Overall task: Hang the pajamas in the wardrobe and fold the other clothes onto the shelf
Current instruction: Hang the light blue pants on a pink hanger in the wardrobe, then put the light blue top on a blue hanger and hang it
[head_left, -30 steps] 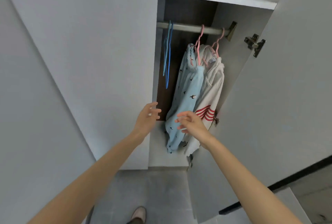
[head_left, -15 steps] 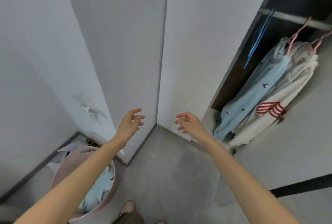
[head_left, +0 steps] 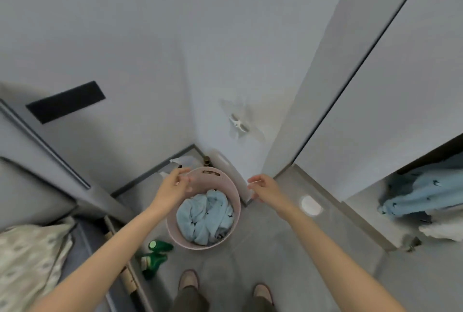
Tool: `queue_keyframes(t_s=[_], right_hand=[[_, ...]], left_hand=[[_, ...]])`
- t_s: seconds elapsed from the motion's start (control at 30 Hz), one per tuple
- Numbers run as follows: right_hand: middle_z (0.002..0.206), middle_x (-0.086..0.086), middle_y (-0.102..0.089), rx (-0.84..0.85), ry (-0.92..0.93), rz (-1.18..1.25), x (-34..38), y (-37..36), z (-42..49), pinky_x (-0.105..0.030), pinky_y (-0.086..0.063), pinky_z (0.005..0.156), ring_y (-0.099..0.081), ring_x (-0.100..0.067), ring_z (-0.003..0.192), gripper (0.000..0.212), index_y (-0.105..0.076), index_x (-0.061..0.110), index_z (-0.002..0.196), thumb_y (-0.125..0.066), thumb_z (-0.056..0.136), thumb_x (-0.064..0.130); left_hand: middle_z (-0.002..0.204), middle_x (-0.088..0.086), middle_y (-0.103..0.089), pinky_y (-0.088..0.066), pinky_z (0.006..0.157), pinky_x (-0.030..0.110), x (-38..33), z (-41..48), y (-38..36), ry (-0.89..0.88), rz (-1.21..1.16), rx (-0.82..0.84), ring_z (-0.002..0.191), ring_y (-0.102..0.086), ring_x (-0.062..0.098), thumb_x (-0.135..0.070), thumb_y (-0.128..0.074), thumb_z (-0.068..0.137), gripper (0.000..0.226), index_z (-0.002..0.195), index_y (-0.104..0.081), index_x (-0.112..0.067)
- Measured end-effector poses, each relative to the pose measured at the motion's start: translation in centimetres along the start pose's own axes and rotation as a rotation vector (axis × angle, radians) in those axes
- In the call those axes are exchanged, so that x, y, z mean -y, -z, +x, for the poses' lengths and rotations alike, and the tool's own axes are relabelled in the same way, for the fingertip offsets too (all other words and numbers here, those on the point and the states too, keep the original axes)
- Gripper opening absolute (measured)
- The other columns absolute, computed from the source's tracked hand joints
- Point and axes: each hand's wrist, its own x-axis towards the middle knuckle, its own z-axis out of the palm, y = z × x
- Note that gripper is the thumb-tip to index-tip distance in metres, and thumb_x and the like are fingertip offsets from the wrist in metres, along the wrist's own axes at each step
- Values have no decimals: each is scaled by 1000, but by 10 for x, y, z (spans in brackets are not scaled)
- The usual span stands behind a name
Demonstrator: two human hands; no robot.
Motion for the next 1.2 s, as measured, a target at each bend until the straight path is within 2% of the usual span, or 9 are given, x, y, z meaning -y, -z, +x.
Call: queue_keyframes(t_s=[0.1, 0.2, 0.4, 0.57, 0.73, 0.9, 1.0, 1.07, 1.2], right_hand=[[110, -9, -61, 25, -40, -29, 0, -39, 20, -21, -46, 65, -60, -16, 81, 17, -56, 13, 109, -53, 92, 13], [113, -9, -60, 43, -82, -54, -7, -65, 40, -21, -46, 71, -59, -20, 95, 17, -56, 11, 109, -54, 93, 12], [99, -2, -58, 66, -186, -98, -41, -100, 91, -17, -43, 63, -55, -9, 75, 23, -57, 5, 117, -48, 96, 10], [127, -10, -56, 141, -219, -121, -91, -139, 147, -32, -45, 96, -54, -23, 110, 27, -60, 9, 116, -42, 96, 6], [118, -22, -59, 178, -254, -141, -165, -186, 207, -30, -40, 72, -58, -31, 92, 30, -58, 13, 116, -38, 95, 7], [84, 7, -51, 148, -349, -112, -242, -235, 266, -27, -42, 62, -53, -17, 71, 33, -55, 17, 123, -39, 96, 9], [101, -1, -51, 118, -394, -95, -284, -260, 302, -30, -47, 69, -59, -26, 87, 35, -51, 16, 129, -41, 97, 7], [111, -8, -55, 92, -395, -83, -309, -275, 324, -18, -45, 57, -55, -18, 73, 39, -49, 14, 134, -43, 96, 5], [143, -15, -41, 89, -353, -215, -350, -297, 362, -34, -43, 100, -52, -27, 114, 47, -46, 22, 140, -49, 94, 13]], left_hand=[[100, 7, -62, -46, 57, 9, 28, 12, 30, 83, -17, 10, 76, -58, 9, -9, -41, 99, 29, 127, -50, -6], [105, 8, -64, -47, 70, 22, 48, 29, 46, 164, -30, 36, 85, -60, 19, -11, -42, 99, 31, 129, -49, -8], [111, 7, -65, -49, 78, 28, 88, 77, 48, 224, -26, 41, 89, -61, 18, -13, -37, 101, 30, 129, -49, -12], [107, 3, -65, -49, 78, 26, 143, 121, 22, 256, -64, 43, 88, -62, 16, -15, -36, 102, 30, 128, -51, -14], [109, 4, -65, -47, 76, 18, 212, 173, -18, 225, -83, 14, 90, -63, 16, -14, -38, 101, 29, 126, -53, -15], [104, 5, -64, -46, 66, 6, 289, 216, -59, 152, -93, -27, 89, -60, 15, -7, -37, 100, 28, 119, -57, -12], [103, 2, -65, -46, 67, 8, 338, 240, -80, 152, -92, -11, 86, -61, 12, -8, -39, 100, 27, 120, -57, -15], [101, -3, -65, -46, 67, 9, 367, 254, -91, 164, -97, -6, 84, -61, 7, -10, -40, 100, 27, 119, -58, -18], [102, -5, -65, -46, 66, 7, 413, 275, -106, 176, -92, 20, 82, -61, 2, -13, -41, 100, 27, 121, -57, -20]])
